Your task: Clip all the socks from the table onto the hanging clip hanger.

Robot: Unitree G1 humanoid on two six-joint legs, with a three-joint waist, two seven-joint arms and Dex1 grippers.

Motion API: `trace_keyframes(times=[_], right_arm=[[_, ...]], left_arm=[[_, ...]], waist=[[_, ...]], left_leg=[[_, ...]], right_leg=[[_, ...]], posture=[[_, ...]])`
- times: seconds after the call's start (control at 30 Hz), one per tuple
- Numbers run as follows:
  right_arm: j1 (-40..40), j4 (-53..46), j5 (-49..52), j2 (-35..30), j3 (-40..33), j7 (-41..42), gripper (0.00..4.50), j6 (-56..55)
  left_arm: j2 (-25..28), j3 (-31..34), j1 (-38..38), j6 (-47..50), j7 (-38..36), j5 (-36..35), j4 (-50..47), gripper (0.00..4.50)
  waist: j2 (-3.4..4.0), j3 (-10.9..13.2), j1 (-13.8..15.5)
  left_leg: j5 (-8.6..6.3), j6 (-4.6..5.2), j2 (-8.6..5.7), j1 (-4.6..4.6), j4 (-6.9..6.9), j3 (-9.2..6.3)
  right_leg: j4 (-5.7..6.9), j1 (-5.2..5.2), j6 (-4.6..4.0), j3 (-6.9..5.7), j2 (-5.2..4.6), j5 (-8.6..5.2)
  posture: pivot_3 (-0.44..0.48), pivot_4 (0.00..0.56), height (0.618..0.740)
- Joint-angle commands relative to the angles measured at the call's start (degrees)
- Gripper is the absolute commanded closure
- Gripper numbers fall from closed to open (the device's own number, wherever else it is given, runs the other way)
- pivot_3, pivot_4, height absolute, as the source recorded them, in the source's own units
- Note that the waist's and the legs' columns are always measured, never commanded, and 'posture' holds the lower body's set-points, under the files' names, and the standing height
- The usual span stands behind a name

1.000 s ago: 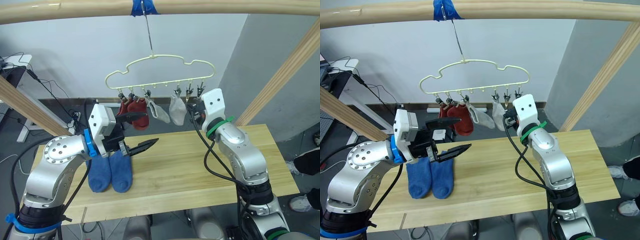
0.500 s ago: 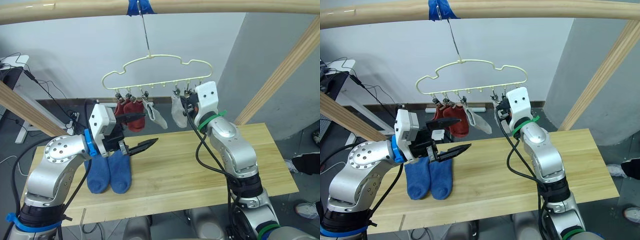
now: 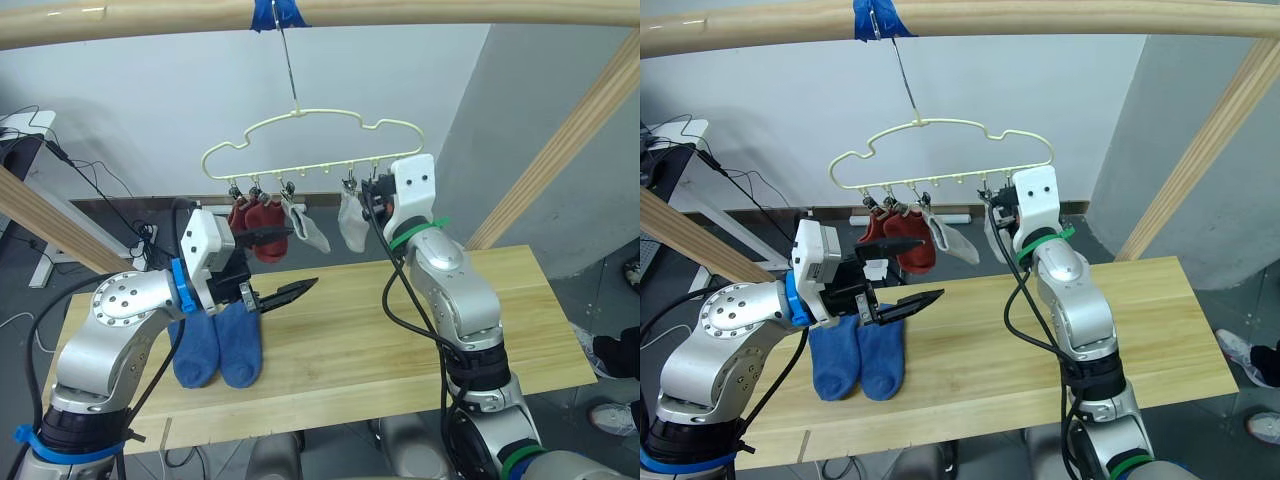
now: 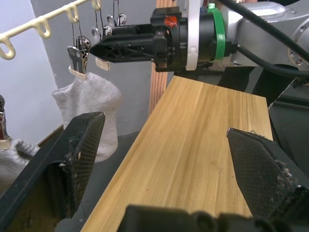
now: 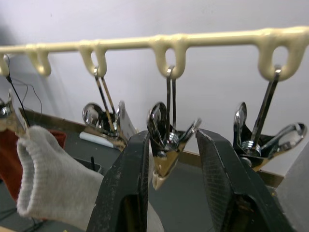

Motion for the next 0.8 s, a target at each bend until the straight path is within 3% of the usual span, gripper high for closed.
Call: trace_keyframes(times=[0.03, 0.8], right_arm=[[-0.9, -3.1, 0.5, 1.8, -0.5, -1.5, 2.94, 0.3], [1.4, -7.7, -0.4, 7.1, -1.2, -7.7, 2.94, 5.1]], left_arm=[[0.5, 0.3, -0.6, -0.9, -0.3, 0.2, -1.3, 0.02], [0.0, -0.8, -1.1, -1.3, -0.4, 0.9, -0.9, 0.02]], waist=[[0.0, 0.0, 0.0], [0.0, 0.0, -0.1]], left_leg=[[0.0, 0.0, 0.0, 0.0, 0.0, 0.0], [-0.01, -0.02, 0.02, -0.07, -0.08, 0.09]], right_leg=[[0.0, 0.0, 0.0, -0.01, 0.0, 0.0], [-0.02, -0.19, 0.0, 0.09, 0.0, 0.0]], posture=[[-0.181, 0.283, 0.74], [-0.196, 0.275, 0.74]])
